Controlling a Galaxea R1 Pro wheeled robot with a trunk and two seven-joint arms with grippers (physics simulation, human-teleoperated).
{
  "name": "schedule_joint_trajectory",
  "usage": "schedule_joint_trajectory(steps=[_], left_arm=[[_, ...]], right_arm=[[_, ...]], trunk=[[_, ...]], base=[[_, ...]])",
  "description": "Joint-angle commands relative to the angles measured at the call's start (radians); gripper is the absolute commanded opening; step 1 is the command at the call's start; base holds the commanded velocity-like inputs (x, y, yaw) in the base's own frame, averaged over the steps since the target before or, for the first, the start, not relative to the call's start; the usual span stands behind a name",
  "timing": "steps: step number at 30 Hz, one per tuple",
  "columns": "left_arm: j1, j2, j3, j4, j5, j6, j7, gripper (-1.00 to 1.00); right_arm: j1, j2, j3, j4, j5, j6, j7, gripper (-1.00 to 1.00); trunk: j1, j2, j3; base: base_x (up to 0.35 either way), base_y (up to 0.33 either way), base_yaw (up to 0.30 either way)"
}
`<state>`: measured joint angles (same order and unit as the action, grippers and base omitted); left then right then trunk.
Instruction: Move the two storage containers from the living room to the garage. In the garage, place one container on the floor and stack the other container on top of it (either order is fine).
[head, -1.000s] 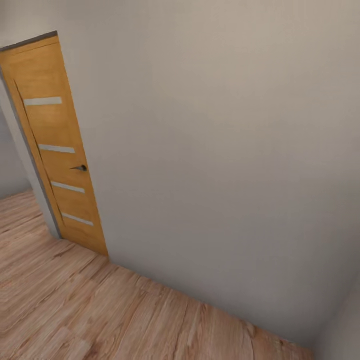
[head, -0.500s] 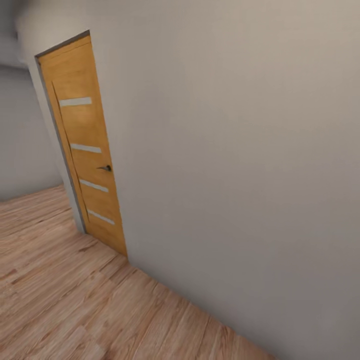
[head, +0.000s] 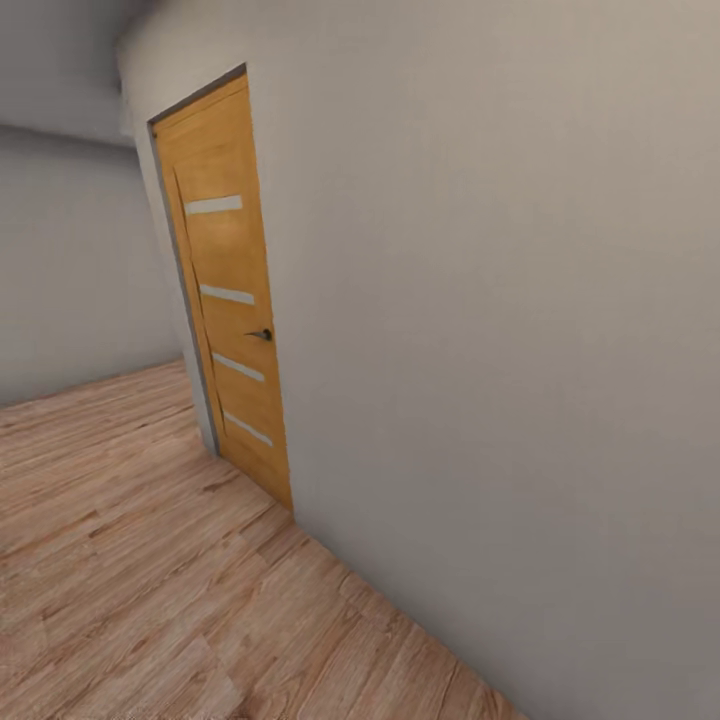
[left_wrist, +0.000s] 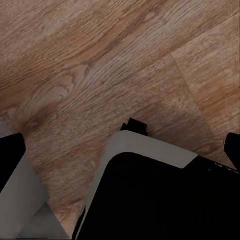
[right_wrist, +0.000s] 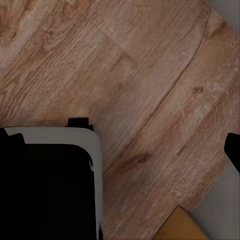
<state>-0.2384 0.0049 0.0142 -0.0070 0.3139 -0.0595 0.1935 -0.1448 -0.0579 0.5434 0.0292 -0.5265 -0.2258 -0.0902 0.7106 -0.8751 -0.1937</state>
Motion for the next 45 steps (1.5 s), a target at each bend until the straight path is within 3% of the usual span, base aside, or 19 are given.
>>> schedule_joint_trajectory(steps=[1,45], left_arm=[[-0.001,0.000,0.001,0.001,0.004,-0.004,0.001,1.00],[-0.001,-0.008,0.002,0.001,0.002,-0.006,0.001,1.00]], right_arm=[[-0.001,0.001,0.009,0.002,-0.007,-0.004,0.000,1.00],[-0.001,0.004,0.015,0.003,-0.002,-0.002,0.000,1.00]], trunk=[[0.000,-0.001,-0.001],[0.000,-0.001,-0.001]], base=[[0.000,0.000,0.300],[0.000,0.000,0.300]])
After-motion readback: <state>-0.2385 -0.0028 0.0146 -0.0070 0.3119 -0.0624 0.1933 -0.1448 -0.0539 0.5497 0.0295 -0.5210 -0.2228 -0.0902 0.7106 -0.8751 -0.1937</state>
